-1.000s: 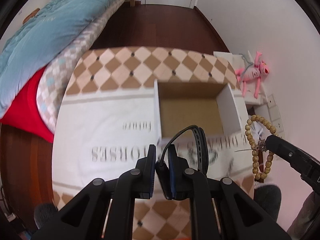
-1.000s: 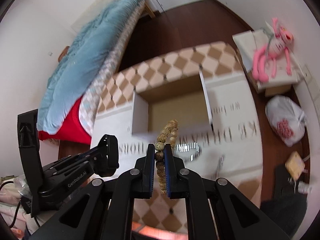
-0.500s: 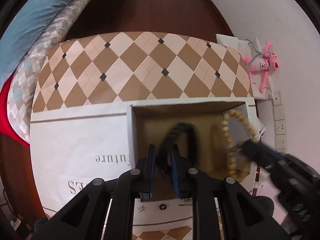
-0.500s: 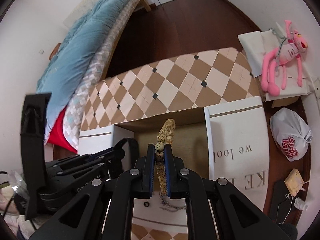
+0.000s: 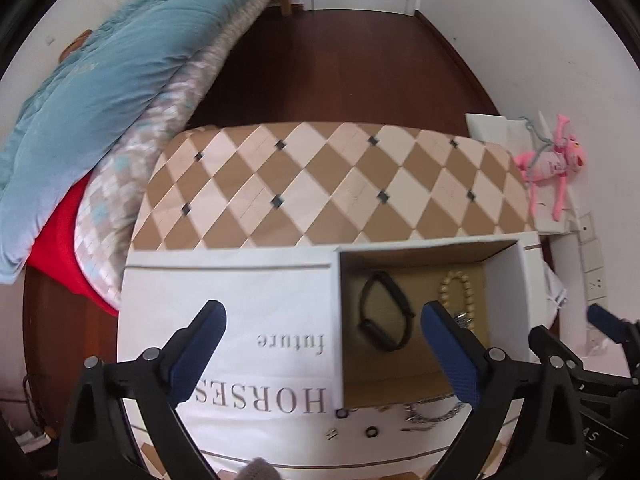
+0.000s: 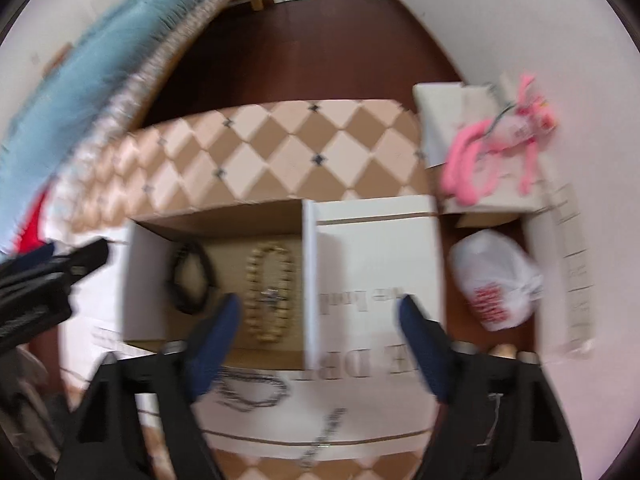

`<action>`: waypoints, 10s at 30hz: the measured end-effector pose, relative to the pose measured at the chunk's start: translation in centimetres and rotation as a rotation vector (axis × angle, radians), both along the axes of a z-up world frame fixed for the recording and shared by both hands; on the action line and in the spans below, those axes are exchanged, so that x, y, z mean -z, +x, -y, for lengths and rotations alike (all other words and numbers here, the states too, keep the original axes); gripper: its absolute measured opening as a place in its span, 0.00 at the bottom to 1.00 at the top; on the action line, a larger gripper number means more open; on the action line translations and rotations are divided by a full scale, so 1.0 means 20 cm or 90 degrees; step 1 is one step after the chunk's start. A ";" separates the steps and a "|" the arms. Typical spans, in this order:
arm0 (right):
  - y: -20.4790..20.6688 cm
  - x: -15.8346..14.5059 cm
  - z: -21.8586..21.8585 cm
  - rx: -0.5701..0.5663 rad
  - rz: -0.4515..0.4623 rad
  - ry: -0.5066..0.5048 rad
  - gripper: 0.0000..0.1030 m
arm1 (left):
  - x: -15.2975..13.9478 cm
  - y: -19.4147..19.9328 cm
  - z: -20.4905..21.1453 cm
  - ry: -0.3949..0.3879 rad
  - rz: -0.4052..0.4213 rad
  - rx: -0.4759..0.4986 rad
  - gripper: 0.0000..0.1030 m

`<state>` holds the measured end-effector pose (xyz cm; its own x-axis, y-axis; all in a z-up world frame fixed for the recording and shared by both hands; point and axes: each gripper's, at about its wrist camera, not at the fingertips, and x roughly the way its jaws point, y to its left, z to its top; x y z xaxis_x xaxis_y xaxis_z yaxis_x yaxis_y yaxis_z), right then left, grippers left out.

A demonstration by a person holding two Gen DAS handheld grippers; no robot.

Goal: Organize jewelry
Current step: 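Carry the watch and bead bracelet into the white box while both tools open to release, then lift both open tools up and away from the box, then grasp the thick silver chain with the left tool while the right tool grasps the thin silver chain, then carry both silver chains into the white box while both tools open to release, then lift both open tools up and away from the box, then grasp a small black ring with the right tool while the left tool grasps a gold stud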

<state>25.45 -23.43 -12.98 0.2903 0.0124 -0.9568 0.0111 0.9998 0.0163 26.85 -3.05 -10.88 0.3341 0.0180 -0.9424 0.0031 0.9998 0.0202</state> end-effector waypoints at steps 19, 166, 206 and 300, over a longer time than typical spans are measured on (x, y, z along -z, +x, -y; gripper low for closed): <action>-0.20 -0.05 -0.06 -0.010 0.052 -0.051 1.00 | -0.04 -0.28 0.00 0.006 0.049 -0.025 0.97; 0.19 -0.10 0.01 -0.017 0.085 0.123 0.02 | -0.01 0.28 0.20 -0.172 -0.050 0.089 0.09; -0.15 0.03 -0.08 -0.029 0.078 -0.062 1.00 | 0.05 -0.25 -0.04 -0.008 0.062 -0.012 1.00; -0.67 0.36 -0.02 0.053 0.080 0.086 0.13 | 0.47 -0.65 0.09 -0.019 -0.017 0.056 0.03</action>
